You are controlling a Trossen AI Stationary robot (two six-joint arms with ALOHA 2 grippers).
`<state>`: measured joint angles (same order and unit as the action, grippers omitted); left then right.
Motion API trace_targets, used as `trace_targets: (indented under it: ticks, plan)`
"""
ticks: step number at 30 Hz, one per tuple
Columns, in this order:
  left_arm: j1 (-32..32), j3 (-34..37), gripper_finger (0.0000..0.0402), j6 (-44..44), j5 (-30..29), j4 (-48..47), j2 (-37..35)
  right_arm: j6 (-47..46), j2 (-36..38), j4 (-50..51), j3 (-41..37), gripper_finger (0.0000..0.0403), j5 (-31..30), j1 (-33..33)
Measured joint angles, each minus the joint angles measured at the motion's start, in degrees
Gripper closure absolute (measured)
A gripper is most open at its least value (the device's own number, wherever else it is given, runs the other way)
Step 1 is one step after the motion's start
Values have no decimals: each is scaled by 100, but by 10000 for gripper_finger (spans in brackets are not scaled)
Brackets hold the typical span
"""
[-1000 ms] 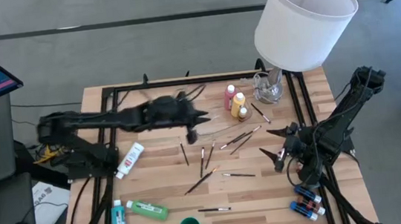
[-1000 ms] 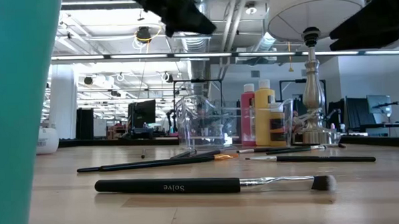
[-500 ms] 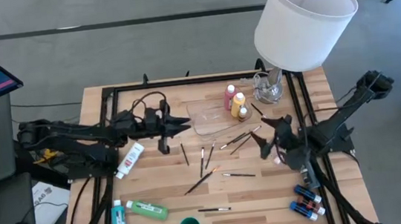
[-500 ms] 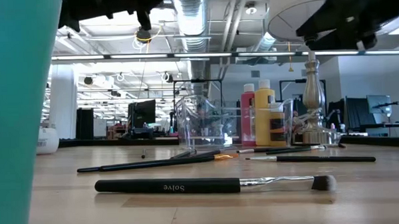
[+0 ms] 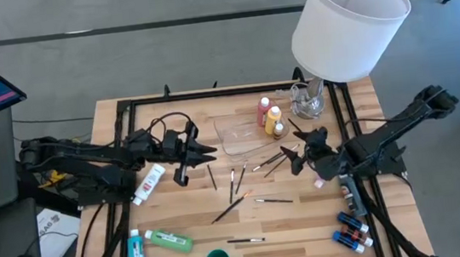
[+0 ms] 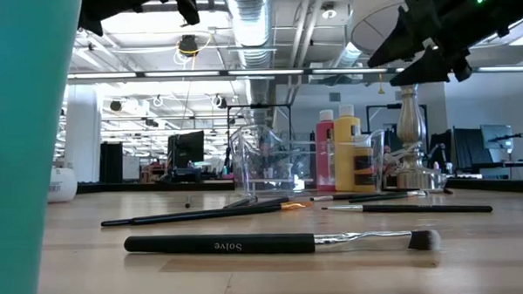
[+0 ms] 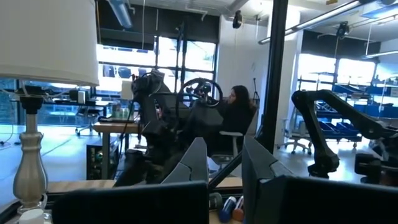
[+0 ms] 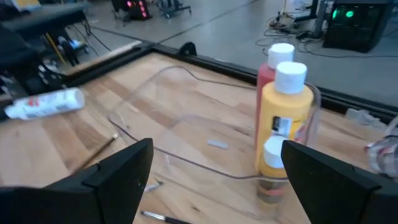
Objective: Pick & Place Paint Supplies
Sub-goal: Put the silver paintbrush into the green cup
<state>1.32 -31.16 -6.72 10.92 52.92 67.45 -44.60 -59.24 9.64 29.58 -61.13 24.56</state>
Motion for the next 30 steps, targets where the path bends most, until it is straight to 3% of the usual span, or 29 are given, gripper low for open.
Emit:
trace_targets:
  ticks: [4, 15, 23, 30]
  plan:
    - [0, 1, 400, 0, -2, -4, -1, -331, 0, 594, 0, 56, 218, -173]
    - [0, 1, 400, 0, -9, -26, 1, -2676, -497, 2763, -2, 56, 797, -809]
    - [2, 1, 401, 0, -9, -43, 1, -3433, -1880, 3014, -2, 60, 1137, -1557]
    - [2, 0, 401, 0, -11, -52, 4, -3690, -2838, 2891, -4, 89, 1319, -2154]
